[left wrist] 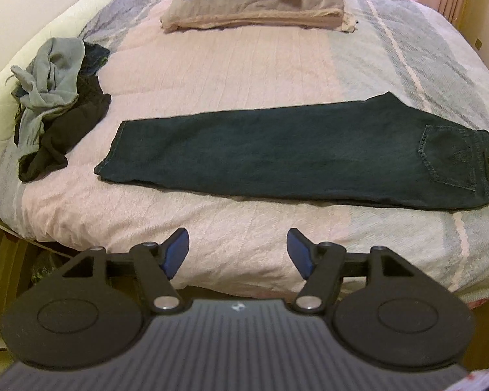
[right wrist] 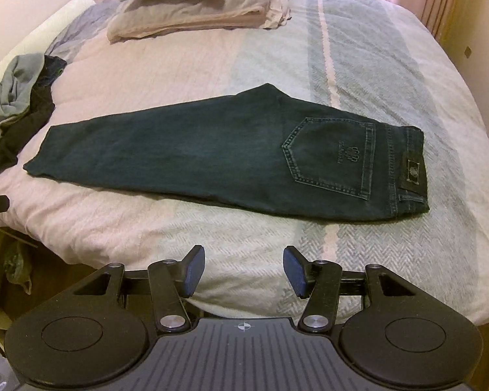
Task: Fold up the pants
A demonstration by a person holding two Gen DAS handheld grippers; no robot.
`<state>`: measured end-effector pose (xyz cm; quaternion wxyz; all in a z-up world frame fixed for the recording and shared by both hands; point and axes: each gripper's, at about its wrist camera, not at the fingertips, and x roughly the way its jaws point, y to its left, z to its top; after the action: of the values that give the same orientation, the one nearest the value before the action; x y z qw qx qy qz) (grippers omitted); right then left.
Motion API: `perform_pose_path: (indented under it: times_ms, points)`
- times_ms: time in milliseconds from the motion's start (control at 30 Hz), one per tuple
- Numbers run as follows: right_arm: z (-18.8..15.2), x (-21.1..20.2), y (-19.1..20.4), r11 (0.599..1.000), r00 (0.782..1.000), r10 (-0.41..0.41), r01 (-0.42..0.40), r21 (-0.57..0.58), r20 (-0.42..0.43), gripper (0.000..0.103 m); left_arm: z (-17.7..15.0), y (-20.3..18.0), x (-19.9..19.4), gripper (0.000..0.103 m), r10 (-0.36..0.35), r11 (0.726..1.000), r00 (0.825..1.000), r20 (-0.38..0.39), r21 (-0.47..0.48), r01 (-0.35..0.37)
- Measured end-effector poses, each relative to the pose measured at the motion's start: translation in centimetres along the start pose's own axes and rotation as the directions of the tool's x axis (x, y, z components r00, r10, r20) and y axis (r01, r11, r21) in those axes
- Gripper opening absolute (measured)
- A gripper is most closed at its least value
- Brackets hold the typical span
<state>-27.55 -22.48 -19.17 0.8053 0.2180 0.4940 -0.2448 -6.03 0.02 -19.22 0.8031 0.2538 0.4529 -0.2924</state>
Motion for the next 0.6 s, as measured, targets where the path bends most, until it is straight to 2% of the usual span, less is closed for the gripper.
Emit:
perform_pose_path:
  times_ms: [67, 133, 200, 233, 300, 433, 467, 600]
  points:
    - [0.4, 0.6, 0.3, 1.0, 1.0, -0.01, 0.01, 0.009, -0.003, 0.051, 0.0, 1.2, 1.3, 0.063, -0.025, 0.999, 1.0, 0.007, -0.026, 0.025]
    - [0.9, 1.3, 0.3, 0.999, 1.0, -0.029, 0.028, 0.035, 0.008, 0.051, 0.0, 3.6, 3.5, 0.063, -0.083, 0.991, 0.996, 0.023, -0.105, 0.085]
    - [1.6, 2.3, -0.1, 0.996, 0.999, -0.042, 0.04, 0.076, 0.022, 0.051, -0.2, 6.9, 6.4, 0.06, -0.139, 0.965, 0.989, 0.058, -0.218, 0.148]
    - [2.1, 2.8, -0.3, 0.994, 0.998, -0.05, 0.047, 0.1, 0.027, 0.051, -0.3, 8.8, 8.3, 0.055, -0.154, 0.944, 0.985, 0.073, -0.282, 0.168]
    - [3.2, 4.2, -1.0, 0.986, 0.997, -0.07, 0.065, 0.156, 0.028, 0.051, -0.6, 12.7, 12.1, 0.05, -0.168, 0.891, 0.983, 0.078, -0.415, 0.185]
    - [5.9, 8.4, -1.9, 0.963, 0.993, -0.119, 0.114, 0.245, 0.005, 0.051, -1.2, 20.0, 20.6, 0.05, -0.212, 0.718, 0.97, 0.119, -0.654, 0.237]
    - [6.6, 9.6, -1.9, 0.956, 0.991, -0.137, 0.133, 0.261, -0.001, 0.051, -1.3, 21.4, 22.5, 0.05, -0.212, 0.682, 0.968, 0.134, -0.689, 0.245]
    - [8.4, 14.1, -1.5, 0.941, 0.983, -0.183, 0.181, 0.288, -0.021, 0.051, -1.3, 25.6, 28.5, 0.05, -0.191, 0.572, 0.969, 0.158, -0.784, 0.241]
